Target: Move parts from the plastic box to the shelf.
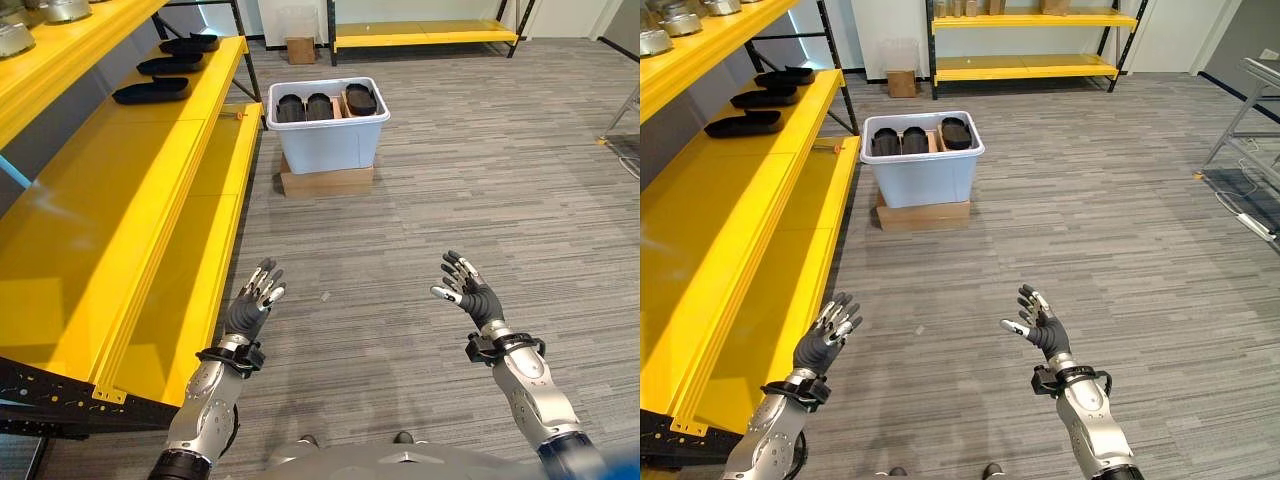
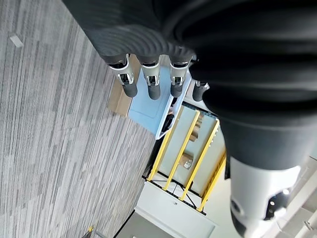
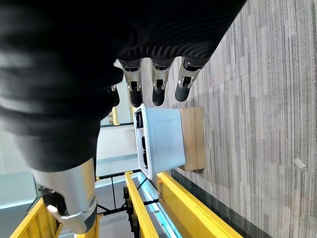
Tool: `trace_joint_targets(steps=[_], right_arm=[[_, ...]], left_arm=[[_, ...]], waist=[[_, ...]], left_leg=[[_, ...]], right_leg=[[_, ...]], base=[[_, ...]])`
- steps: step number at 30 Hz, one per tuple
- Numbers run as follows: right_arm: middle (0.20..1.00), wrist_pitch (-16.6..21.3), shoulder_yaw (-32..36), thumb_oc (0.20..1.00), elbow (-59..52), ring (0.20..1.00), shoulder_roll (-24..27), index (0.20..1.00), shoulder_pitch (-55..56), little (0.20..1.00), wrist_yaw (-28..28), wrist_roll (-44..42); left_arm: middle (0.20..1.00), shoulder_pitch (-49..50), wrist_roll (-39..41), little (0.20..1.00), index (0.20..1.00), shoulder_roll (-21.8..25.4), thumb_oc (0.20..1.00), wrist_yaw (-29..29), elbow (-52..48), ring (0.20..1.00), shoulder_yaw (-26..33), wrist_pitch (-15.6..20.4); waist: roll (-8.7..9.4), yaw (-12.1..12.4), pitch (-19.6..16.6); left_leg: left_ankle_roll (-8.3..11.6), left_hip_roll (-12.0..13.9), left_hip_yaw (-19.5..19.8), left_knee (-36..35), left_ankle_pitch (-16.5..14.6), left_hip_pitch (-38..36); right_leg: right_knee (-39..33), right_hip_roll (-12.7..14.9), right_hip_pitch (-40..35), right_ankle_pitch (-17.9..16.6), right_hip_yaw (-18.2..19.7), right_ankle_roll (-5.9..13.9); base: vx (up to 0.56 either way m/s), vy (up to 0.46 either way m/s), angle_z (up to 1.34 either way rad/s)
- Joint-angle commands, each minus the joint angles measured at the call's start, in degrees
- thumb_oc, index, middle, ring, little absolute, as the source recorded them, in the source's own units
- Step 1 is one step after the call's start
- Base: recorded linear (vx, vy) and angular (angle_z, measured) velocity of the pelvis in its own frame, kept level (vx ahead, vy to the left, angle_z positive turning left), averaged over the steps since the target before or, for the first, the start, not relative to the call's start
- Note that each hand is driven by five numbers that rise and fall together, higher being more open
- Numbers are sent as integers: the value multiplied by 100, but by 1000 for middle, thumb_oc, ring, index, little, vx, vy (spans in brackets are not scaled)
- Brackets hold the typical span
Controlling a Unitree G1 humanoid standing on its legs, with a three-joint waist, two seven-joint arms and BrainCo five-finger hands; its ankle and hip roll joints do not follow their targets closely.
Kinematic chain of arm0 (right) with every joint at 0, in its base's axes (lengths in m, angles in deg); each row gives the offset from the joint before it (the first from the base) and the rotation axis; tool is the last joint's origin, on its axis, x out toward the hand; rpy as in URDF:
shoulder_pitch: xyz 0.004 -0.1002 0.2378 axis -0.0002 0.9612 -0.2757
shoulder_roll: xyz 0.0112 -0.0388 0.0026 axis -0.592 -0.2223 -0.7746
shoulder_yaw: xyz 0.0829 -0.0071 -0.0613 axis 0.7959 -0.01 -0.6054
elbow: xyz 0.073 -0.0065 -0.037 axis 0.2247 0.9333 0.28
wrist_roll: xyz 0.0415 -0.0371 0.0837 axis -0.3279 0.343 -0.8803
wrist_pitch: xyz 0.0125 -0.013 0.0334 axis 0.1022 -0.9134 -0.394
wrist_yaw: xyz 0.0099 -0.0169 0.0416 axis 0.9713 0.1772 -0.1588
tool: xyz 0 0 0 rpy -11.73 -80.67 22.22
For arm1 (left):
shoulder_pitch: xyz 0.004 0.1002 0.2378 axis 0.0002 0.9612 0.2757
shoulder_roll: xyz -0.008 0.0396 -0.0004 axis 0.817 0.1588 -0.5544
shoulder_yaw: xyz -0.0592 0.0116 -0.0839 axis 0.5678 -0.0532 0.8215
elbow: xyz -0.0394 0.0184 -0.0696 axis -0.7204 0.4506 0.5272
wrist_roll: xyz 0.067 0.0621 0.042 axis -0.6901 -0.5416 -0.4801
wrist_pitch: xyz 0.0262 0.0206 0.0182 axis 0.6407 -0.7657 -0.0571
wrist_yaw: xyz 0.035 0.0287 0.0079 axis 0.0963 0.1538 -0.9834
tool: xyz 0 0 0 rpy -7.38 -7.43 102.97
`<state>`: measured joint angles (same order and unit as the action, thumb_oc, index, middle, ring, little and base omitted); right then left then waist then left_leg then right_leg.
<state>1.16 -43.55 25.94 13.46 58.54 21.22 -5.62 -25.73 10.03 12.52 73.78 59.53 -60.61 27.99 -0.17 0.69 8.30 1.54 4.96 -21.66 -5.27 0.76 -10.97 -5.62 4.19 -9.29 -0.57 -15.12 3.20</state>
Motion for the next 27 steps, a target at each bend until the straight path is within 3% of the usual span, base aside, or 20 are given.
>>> trace_joint_targets(steps=[1,2,3,5,8,12,18,27], right_arm=[[1000,257,29,1000,-356,1000,22,1000,-253,1000,-121,88],[1000,175,-32,1000,-288,1000,2,1000,-292,1000,-24,47],[1000,163,-97,1000,-215,1000,-14,1000,-361,1000,40,-43],[1000,339,-86,1000,-379,1000,6,1000,-332,1000,-122,-58],[1000,80,37,1000,-498,1000,15,1000,-249,1000,-63,-237],[1000,141,51,1000,-838,1000,-11,1000,-199,1000,-204,-150],[1000,-69,-24,1000,-703,1000,-33,1000,-315,1000,-68,-189],[1000,-79,-20,1000,-685,1000,-41,1000,-278,1000,-153,-257]], left_arm=[[1000,-253,6,1000,1000,139,1000,82,-231,1000,97,-311],[1000,-342,148,1000,1000,101,1000,-146,60,1000,-5,-460],[1000,-428,254,1000,1000,60,1000,26,323,1000,-40,-322],[1000,-327,235,1000,1000,8,1000,342,106,1000,-35,-24],[1000,-320,118,1000,1000,34,1000,196,-70,1000,49,57],[1000,-365,406,1000,1000,46,1000,274,-321,1000,115,59],[1000,-433,260,1000,1000,36,1000,143,-390,1000,0,-212],[1000,-366,253,1000,1000,65,1000,81,-438,1000,-17,-299]], waist=[[185,27,-78],[185,9,-65],[193,2,-86],[190,2,-88],[180,-3,-51],[193,-10,-67],[194,10,-82],[195,10,-84]], left_leg=[[318,305,194,64,93,22],[321,296,210,69,78,-6],[312,283,233,62,78,14],[309,305,173,56,94,10],[301,296,204,46,102,-6],[307,293,186,51,91,10],[312,294,177,49,94,2],[303,286,175,44,91,-8]], right_leg=[[99,545,-34,-355,-369,453],[105,545,-60,-347,-354,461],[106,553,-31,-358,-346,461],[93,553,-25,-370,-376,459],[87,549,-41,-387,-349,462],[88,557,-26,-374,-373,464],[77,555,-46,-373,-385,457],[77,547,-45,-371,-369,452]], base=[[0,0,0],[0,0,0],[0,0,0],[0,0,0],[0,0,0],[-3,-1,1],[0,0,0],[0,0,0]])
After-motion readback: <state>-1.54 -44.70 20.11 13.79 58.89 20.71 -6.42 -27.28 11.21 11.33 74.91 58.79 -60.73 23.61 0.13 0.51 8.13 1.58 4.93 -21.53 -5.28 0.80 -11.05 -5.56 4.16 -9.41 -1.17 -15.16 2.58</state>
